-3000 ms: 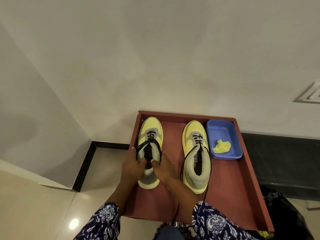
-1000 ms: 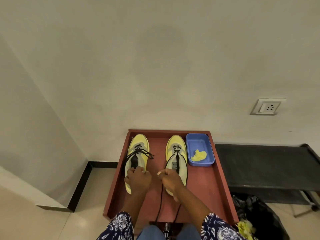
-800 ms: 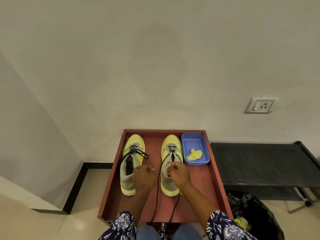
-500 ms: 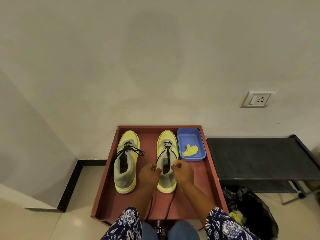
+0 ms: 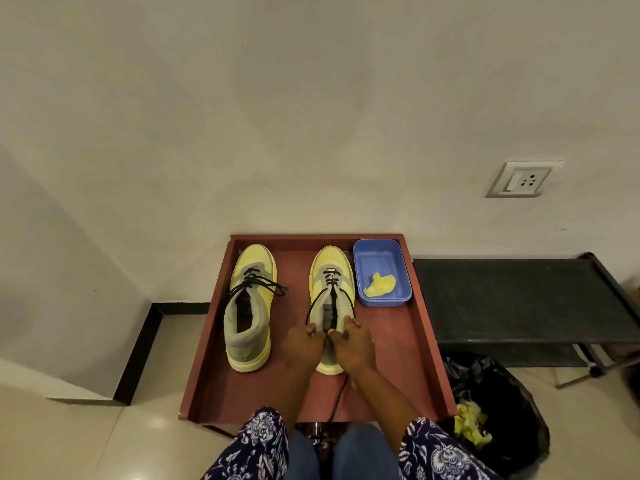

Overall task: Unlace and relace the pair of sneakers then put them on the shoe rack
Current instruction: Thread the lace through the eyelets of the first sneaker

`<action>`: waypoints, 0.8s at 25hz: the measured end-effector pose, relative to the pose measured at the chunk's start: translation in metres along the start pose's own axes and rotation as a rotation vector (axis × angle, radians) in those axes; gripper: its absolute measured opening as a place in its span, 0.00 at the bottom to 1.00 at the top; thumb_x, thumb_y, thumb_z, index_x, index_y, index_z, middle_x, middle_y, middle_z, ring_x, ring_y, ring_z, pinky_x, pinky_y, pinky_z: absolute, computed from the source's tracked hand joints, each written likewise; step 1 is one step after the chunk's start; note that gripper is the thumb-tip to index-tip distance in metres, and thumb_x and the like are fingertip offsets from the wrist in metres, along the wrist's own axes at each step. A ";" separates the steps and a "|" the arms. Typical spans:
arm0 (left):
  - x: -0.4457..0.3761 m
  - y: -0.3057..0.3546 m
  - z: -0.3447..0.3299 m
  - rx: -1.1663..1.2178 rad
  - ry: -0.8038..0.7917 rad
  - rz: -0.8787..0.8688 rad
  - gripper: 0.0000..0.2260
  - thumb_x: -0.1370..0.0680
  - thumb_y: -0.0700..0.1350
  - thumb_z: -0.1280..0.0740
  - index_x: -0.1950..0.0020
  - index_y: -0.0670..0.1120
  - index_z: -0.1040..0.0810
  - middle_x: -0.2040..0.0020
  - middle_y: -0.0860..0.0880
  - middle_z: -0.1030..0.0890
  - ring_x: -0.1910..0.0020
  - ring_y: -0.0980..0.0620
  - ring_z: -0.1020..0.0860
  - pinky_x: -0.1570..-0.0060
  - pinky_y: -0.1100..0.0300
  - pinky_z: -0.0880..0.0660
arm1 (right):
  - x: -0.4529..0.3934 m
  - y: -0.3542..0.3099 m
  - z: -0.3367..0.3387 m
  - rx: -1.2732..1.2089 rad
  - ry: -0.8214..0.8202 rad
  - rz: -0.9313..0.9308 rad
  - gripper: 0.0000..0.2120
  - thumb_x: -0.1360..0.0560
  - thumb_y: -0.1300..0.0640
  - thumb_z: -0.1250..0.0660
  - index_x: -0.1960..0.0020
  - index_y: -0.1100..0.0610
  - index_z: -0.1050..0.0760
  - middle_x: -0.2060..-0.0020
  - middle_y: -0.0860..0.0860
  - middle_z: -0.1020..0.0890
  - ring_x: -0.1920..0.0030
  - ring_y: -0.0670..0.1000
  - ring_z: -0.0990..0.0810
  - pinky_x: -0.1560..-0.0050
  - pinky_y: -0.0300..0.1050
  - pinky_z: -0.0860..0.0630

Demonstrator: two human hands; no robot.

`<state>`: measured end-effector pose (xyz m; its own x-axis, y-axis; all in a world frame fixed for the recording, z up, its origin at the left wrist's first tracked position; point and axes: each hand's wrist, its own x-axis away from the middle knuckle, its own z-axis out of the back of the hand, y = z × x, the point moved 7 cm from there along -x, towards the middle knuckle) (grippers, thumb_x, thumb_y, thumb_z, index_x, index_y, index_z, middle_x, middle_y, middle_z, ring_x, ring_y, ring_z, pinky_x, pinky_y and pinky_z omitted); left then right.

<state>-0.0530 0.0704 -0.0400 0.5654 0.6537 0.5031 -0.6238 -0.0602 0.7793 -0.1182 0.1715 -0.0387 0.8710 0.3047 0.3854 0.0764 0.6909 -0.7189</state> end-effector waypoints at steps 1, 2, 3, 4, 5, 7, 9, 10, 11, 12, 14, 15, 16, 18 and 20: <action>0.003 -0.002 0.002 0.021 0.005 0.007 0.12 0.33 0.45 0.34 0.57 0.38 0.19 0.54 0.34 0.18 0.52 0.36 0.20 0.49 0.44 0.23 | 0.003 0.001 -0.001 -0.003 -0.001 -0.001 0.25 0.23 0.54 0.39 0.29 0.61 0.37 0.30 0.58 0.34 0.31 0.56 0.33 0.34 0.42 0.37; 0.004 -0.006 0.003 0.036 0.007 0.021 0.15 0.33 0.45 0.33 0.52 0.37 0.19 0.54 0.34 0.18 0.52 0.36 0.20 0.49 0.44 0.23 | 0.007 0.002 -0.002 -0.004 -0.002 -0.002 0.25 0.23 0.55 0.39 0.28 0.61 0.38 0.30 0.57 0.35 0.30 0.55 0.34 0.33 0.42 0.38; 0.005 -0.010 0.004 0.052 0.008 0.032 0.15 0.31 0.43 0.32 0.49 0.37 0.20 0.54 0.35 0.18 0.52 0.37 0.20 0.48 0.44 0.23 | 0.011 0.003 -0.004 -0.007 -0.002 0.002 0.25 0.23 0.55 0.39 0.28 0.61 0.38 0.29 0.57 0.36 0.30 0.55 0.35 0.32 0.42 0.39; 0.008 -0.013 0.006 0.064 0.012 0.033 0.12 0.30 0.41 0.32 0.49 0.37 0.19 0.55 0.36 0.18 0.52 0.37 0.20 0.48 0.44 0.23 | 0.015 0.004 -0.006 -0.012 0.001 0.005 0.25 0.22 0.55 0.39 0.28 0.61 0.38 0.28 0.57 0.37 0.29 0.54 0.36 0.31 0.42 0.39; 0.011 -0.016 0.007 0.079 0.009 0.026 0.07 0.28 0.39 0.33 0.52 0.40 0.18 0.56 0.36 0.18 0.53 0.38 0.19 0.48 0.44 0.23 | 0.018 0.006 -0.007 -0.015 0.007 0.012 0.25 0.22 0.55 0.40 0.28 0.61 0.38 0.28 0.56 0.37 0.29 0.54 0.36 0.31 0.43 0.39; 0.017 -0.018 0.009 0.098 -0.002 0.019 0.09 0.28 0.38 0.33 0.65 0.51 0.22 0.58 0.38 0.18 0.56 0.42 0.20 0.48 0.45 0.23 | 0.024 0.007 -0.010 -0.019 0.006 0.021 0.25 0.22 0.55 0.40 0.28 0.61 0.38 0.28 0.57 0.37 0.29 0.54 0.36 0.31 0.43 0.39; 0.025 -0.020 0.013 0.100 0.014 0.014 0.16 0.27 0.37 0.34 0.71 0.54 0.28 0.60 0.39 0.19 0.58 0.44 0.21 0.49 0.47 0.22 | 0.029 0.010 -0.011 -0.031 0.002 0.016 0.25 0.23 0.55 0.40 0.28 0.61 0.38 0.28 0.57 0.37 0.29 0.54 0.35 0.31 0.43 0.39; 0.028 -0.021 0.015 0.097 0.021 0.018 0.16 0.27 0.37 0.34 0.71 0.54 0.29 0.61 0.39 0.19 0.59 0.45 0.21 0.50 0.48 0.22 | 0.031 0.012 -0.011 -0.043 -0.003 0.010 0.25 0.23 0.55 0.39 0.28 0.61 0.38 0.28 0.56 0.37 0.30 0.54 0.35 0.31 0.43 0.38; 0.031 -0.023 0.016 0.106 0.020 0.024 0.16 0.27 0.36 0.35 0.71 0.53 0.28 0.62 0.40 0.20 0.61 0.45 0.22 0.51 0.49 0.23 | 0.034 0.013 -0.011 -0.051 -0.009 0.006 0.25 0.23 0.55 0.39 0.28 0.61 0.38 0.28 0.56 0.37 0.30 0.54 0.35 0.30 0.43 0.38; 0.032 -0.025 0.015 0.102 0.013 0.020 0.15 0.27 0.35 0.35 0.71 0.50 0.27 0.65 0.40 0.21 0.63 0.46 0.23 0.54 0.50 0.24 | 0.036 0.013 -0.011 -0.052 -0.013 0.006 0.25 0.23 0.55 0.40 0.28 0.61 0.38 0.28 0.56 0.38 0.30 0.54 0.35 0.31 0.43 0.38; 0.035 -0.025 0.015 0.090 0.002 0.004 0.09 0.27 0.35 0.36 0.68 0.42 0.22 0.68 0.40 0.22 0.65 0.47 0.24 0.58 0.53 0.26 | 0.040 0.013 -0.012 -0.045 -0.018 0.002 0.25 0.22 0.55 0.40 0.27 0.61 0.39 0.28 0.56 0.38 0.30 0.54 0.35 0.31 0.42 0.39; 0.035 -0.026 0.015 0.087 0.001 -0.003 0.06 0.27 0.36 0.35 0.62 0.38 0.20 0.65 0.38 0.20 0.62 0.44 0.21 0.58 0.53 0.26 | 0.041 0.013 -0.013 -0.043 -0.017 -0.001 0.25 0.22 0.56 0.41 0.27 0.60 0.39 0.28 0.56 0.39 0.30 0.54 0.35 0.31 0.42 0.39; 0.034 -0.027 0.014 0.075 0.008 -0.013 0.07 0.27 0.36 0.35 0.57 0.35 0.19 0.60 0.35 0.19 0.57 0.41 0.19 0.57 0.53 0.26 | 0.042 0.013 -0.013 -0.043 -0.019 -0.008 0.25 0.22 0.56 0.41 0.27 0.60 0.40 0.28 0.57 0.39 0.29 0.54 0.36 0.31 0.42 0.39; 0.033 -0.026 0.013 0.036 0.012 -0.031 0.08 0.27 0.37 0.36 0.54 0.34 0.20 0.54 0.31 0.20 0.54 0.37 0.20 0.55 0.50 0.24 | 0.042 0.014 -0.013 -0.049 -0.029 -0.026 0.25 0.22 0.56 0.41 0.27 0.60 0.40 0.27 0.57 0.40 0.29 0.55 0.36 0.30 0.43 0.40; 0.034 -0.023 0.011 0.016 -0.003 -0.056 0.07 0.27 0.35 0.38 0.61 0.37 0.21 0.55 0.29 0.21 0.61 0.39 0.21 0.57 0.49 0.24 | 0.043 0.013 -0.012 -0.053 -0.028 -0.034 0.25 0.23 0.56 0.40 0.27 0.60 0.39 0.28 0.57 0.39 0.29 0.55 0.36 0.29 0.44 0.40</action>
<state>-0.0132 0.0857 -0.0364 0.6010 0.6541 0.4594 -0.5820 -0.0358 0.8124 -0.0740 0.1859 -0.0386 0.8533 0.3004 0.4262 0.1322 0.6660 -0.7342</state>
